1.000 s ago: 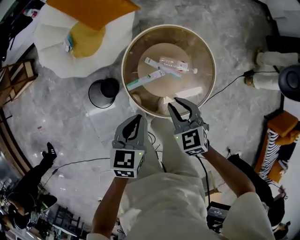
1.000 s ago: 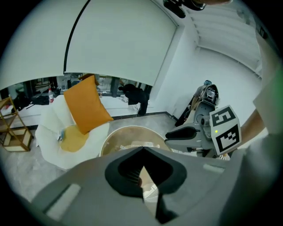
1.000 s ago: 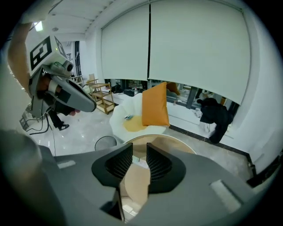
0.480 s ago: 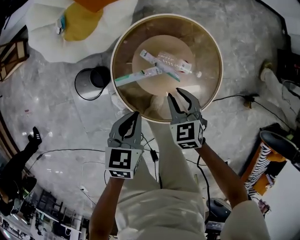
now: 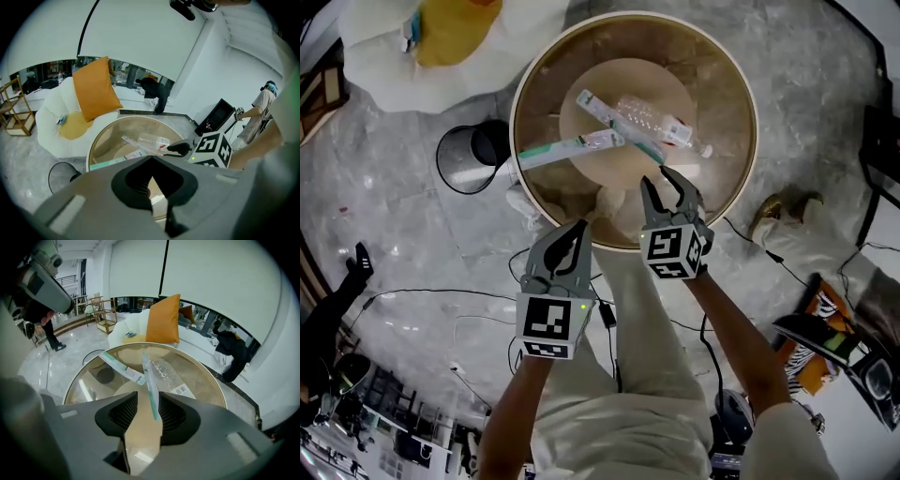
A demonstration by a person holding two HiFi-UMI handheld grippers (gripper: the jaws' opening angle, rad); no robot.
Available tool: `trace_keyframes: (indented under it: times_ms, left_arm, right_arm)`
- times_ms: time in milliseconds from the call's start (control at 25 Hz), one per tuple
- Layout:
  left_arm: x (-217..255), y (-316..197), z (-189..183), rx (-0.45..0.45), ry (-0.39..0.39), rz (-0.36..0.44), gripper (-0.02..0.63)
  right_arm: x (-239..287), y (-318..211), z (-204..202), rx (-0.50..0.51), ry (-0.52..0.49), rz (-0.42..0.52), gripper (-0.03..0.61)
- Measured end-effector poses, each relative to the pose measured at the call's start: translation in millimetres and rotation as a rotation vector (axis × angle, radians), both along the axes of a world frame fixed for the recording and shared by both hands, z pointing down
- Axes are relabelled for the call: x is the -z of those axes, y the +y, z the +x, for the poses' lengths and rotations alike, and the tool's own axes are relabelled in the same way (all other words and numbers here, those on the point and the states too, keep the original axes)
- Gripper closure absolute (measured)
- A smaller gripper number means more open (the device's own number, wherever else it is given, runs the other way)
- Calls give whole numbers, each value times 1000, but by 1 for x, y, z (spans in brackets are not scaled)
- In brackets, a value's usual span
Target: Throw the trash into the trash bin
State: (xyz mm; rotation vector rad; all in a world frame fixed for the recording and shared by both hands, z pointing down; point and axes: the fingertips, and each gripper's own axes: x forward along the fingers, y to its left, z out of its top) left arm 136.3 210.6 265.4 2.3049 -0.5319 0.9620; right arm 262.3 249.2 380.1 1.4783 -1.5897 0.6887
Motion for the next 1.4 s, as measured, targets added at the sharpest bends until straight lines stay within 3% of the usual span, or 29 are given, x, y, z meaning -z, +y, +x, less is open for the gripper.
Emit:
trace_keyframes:
  times_ms: [480, 760, 840, 1000, 1400]
  left_arm:
    - [-40, -3, -5, 23, -12, -24, 612]
    - [-49, 1, -8, 44, -6, -45, 612]
    - [-49, 3, -10, 43, -2, -53, 612]
    - [-48, 3, -12, 36, 4, -61, 612]
    - [-44, -3, -19, 35, 25, -64, 612]
  right_arm:
    - [-66, 4, 14, 9, 68, -60, 419]
    - [-84, 4, 23, 58, 179, -87, 458]
    - [-85, 6, 24, 72, 206, -97, 505]
    - [-77, -1, 28, 110, 274, -81, 535]
    - [-55, -4, 28, 70, 269, -54, 546]
